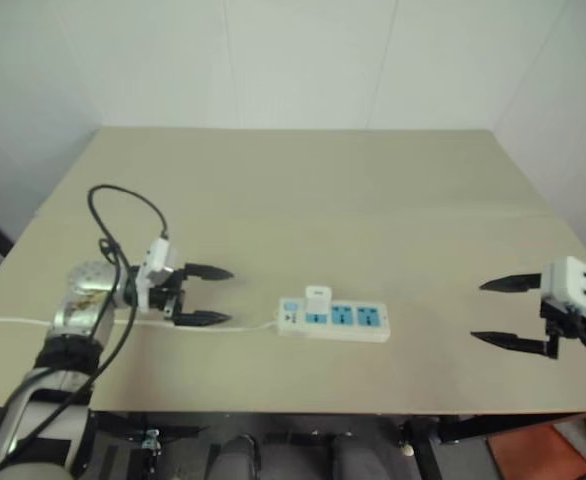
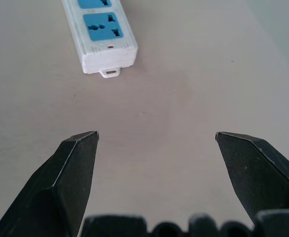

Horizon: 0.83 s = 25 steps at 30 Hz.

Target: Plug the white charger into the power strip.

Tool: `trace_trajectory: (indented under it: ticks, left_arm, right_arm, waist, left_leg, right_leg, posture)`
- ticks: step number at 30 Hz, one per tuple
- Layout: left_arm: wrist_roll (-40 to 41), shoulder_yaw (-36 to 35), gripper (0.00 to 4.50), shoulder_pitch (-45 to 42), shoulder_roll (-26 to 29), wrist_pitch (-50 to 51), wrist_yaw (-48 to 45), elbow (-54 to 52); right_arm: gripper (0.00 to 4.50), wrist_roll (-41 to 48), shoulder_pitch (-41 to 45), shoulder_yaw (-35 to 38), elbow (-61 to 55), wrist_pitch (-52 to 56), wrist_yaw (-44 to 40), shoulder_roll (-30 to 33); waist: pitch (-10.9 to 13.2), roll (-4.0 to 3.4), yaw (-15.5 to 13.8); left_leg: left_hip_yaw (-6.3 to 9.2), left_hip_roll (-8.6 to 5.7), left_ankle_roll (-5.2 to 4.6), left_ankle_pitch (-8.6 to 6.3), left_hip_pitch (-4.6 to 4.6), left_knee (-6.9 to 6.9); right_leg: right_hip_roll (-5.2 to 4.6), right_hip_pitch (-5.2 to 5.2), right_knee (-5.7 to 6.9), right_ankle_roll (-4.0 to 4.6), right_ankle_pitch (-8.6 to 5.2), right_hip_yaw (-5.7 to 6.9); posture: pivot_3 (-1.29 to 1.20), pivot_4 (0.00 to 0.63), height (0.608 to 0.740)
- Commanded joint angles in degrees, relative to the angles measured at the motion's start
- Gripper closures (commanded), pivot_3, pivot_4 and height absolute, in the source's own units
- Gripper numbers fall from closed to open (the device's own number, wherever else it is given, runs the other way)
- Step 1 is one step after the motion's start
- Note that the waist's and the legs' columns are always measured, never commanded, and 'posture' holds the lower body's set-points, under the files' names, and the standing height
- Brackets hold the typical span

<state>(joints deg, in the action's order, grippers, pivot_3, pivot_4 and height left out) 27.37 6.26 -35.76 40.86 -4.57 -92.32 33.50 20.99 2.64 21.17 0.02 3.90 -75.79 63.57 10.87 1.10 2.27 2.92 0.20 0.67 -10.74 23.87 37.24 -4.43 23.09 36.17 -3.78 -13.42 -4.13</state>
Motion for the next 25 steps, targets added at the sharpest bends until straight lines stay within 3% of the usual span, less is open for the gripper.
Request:
trace_trajectory:
  ticks: [1, 25]
  left_arm:
    - [2.19, 0.67, 0.01, -2.19, 1.35, 0.55, -0.17, 0.19]
    - [5.21, 4.57, 0.01, -6.57, 5.47, 0.41, -0.17, 5.60]
  right_arm:
    - [0.00, 0.24, -1.23, 2.83, -2.26, 0.78, 0.85, 0.92]
    - [0.00, 2.80, -5.00, 1.84, -13.05, 3.87, 6.35, -3.70]
  waist:
    - [0.00, 0.01, -0.03]
    - [0.01, 0.03, -0.14]
  left_leg:
    - [0.00, 0.00, 0.00, 0.00, 0.00, 0.00]
    - [0.00, 0.01, 0.00, 0.00, 0.01, 0.00]
  right_leg:
    - [0.00, 0.00, 0.00, 0.00, 0.00, 0.00]
    - [0.02, -0.01, -0.01, 0.00, -0.01, 0.00]
  posture:
    - [0.00, 0.150, 0.740]
    - [0.00, 0.150, 0.740]
